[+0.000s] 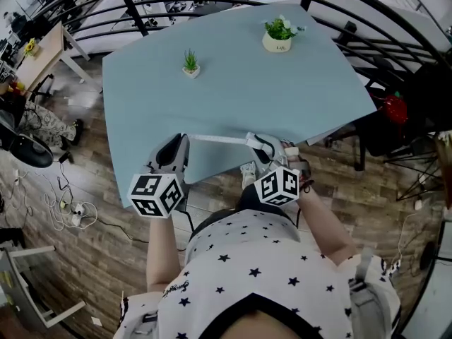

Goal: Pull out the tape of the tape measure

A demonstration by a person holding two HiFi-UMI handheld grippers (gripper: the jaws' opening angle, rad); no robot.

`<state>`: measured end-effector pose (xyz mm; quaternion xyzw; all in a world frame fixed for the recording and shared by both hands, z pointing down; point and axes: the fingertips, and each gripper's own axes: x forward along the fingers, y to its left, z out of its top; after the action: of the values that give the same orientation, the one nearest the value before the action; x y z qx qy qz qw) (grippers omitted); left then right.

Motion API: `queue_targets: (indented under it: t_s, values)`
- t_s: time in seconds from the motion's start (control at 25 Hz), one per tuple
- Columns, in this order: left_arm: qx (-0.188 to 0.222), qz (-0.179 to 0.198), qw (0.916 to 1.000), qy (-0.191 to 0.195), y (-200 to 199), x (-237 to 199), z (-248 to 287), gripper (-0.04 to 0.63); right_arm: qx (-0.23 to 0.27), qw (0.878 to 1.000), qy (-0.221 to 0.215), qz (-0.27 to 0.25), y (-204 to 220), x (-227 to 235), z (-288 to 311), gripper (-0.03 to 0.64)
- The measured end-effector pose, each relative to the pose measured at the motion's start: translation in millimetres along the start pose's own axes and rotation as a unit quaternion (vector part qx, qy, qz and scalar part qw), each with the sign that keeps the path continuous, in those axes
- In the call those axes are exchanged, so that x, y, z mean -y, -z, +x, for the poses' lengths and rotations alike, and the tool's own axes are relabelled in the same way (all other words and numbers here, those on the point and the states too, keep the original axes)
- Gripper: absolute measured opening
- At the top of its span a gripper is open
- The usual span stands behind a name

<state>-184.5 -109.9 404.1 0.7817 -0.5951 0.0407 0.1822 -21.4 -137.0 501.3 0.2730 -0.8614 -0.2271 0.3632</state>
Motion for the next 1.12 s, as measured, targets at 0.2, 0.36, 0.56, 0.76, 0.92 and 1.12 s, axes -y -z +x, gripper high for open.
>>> queue_targets:
  t_s: [0.2,0.36,0.56,0.76,0.92,1.12]
  values:
    - [0.009,0.008,0.9995,-0.028,-1.8,-14.3,-6.5,0.034,-0.004,1.000,-0.005,-0.017,2.5,-0.9,2.6,0.103]
    - [0.019,0.022,0.9984,-0.049,-5.7,-21.2,-9.3,0.034,-0.008,1.000,-0.009,-0.019,5.1,0.3,4.8,0.103]
    - [0.035,0.022,0.9950,-0.091,-13.4,-40.6,-18.5,0.034,-0.020,1.000,-0.010,-0.017,13.8,3.6,6.3,0.103]
    - [0.048,0.027,0.9904,-0.127,-18.8,-58.0,-28.4,0.034,-0.034,0.999,-0.012,-0.020,29.7,7.6,6.1,0.103]
    - [0.047,0.042,0.9878,-0.142,-16.7,-61.0,-30.2,0.034,-0.039,0.998,-0.017,-0.036,37.2,6.8,6.1,0.103]
    - [0.053,0.043,0.9836,-0.167,-17.1,-65.9,-32.1,0.034,-0.047,0.998,-0.020,-0.030,47.3,11.3,8.4,0.103]
